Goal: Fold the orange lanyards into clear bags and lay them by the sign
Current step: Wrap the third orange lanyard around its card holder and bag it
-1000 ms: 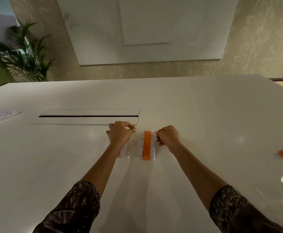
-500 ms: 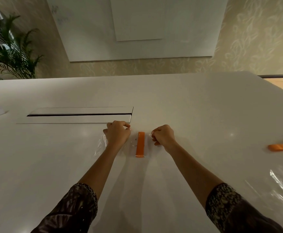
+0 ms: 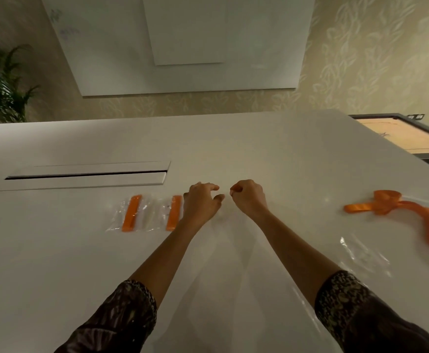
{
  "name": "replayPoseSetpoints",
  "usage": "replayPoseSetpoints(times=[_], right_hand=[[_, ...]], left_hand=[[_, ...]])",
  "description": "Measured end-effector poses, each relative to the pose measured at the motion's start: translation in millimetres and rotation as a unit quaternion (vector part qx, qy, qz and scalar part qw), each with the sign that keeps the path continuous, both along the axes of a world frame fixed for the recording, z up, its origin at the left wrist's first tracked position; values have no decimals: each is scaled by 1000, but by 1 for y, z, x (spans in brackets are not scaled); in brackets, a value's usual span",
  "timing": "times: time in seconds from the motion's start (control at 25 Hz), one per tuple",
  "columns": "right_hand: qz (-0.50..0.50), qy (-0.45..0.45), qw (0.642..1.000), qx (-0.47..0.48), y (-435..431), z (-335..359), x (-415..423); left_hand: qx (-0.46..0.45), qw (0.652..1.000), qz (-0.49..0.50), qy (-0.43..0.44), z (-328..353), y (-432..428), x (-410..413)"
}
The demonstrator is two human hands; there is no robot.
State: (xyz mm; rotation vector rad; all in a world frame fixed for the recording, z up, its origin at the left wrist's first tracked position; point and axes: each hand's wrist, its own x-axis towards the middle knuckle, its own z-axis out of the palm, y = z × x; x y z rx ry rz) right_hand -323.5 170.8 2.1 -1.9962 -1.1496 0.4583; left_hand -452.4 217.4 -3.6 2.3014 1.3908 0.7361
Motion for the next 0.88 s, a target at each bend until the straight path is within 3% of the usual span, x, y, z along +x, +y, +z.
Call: replayPoseSetpoints(times=[0.52,0.72,0.88], right_hand=[[-106,-39,994,-3,-128,4,195],[-117,-77,989,-44,-171,1,259],[-165,-81,983,11,-201,-2,299]], left_hand=[[-27,988,-151,17,1,-109,192],[-32,982,-184,15,0,-142,253],[-39,980,-194,13,-1,-163,289]])
